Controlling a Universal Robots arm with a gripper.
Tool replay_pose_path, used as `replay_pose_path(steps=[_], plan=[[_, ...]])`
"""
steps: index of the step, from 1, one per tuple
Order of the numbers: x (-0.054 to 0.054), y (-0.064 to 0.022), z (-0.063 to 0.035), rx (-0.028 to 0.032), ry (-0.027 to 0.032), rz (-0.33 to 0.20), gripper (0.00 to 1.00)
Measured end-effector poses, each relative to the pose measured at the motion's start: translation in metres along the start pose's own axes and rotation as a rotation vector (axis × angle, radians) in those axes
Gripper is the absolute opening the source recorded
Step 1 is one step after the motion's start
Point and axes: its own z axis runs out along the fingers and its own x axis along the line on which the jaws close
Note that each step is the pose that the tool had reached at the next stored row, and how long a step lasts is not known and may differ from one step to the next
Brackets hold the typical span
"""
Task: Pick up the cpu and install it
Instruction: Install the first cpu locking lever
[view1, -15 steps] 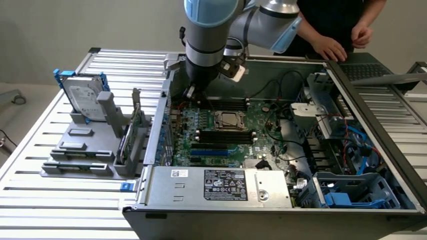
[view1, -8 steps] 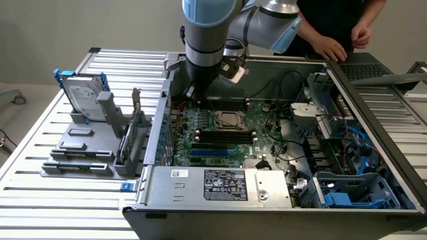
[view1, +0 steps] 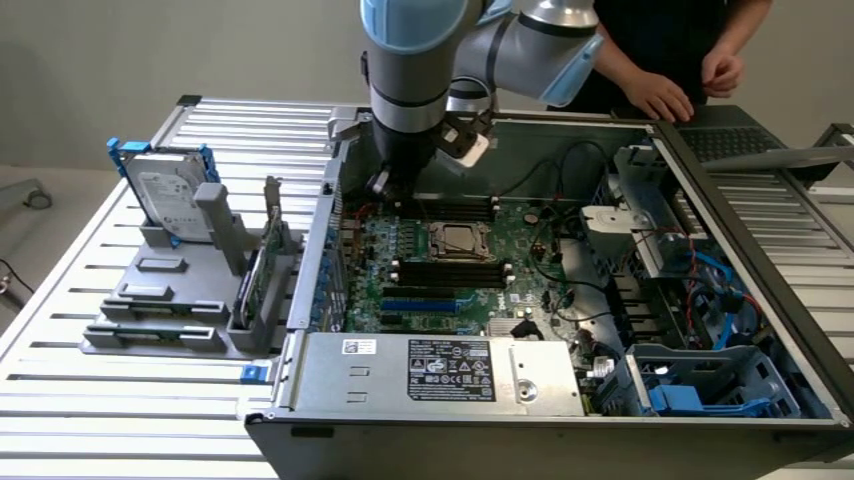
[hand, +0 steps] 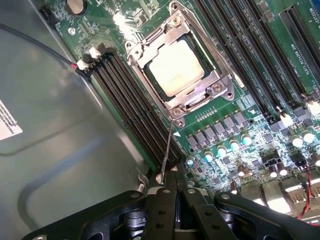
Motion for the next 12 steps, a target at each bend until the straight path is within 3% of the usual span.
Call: replay_pose_path(steps=[12], plan=[[0.0035, -0.0017, 0.0008, -0.0393, 0.0277, 0.054, 0.11]])
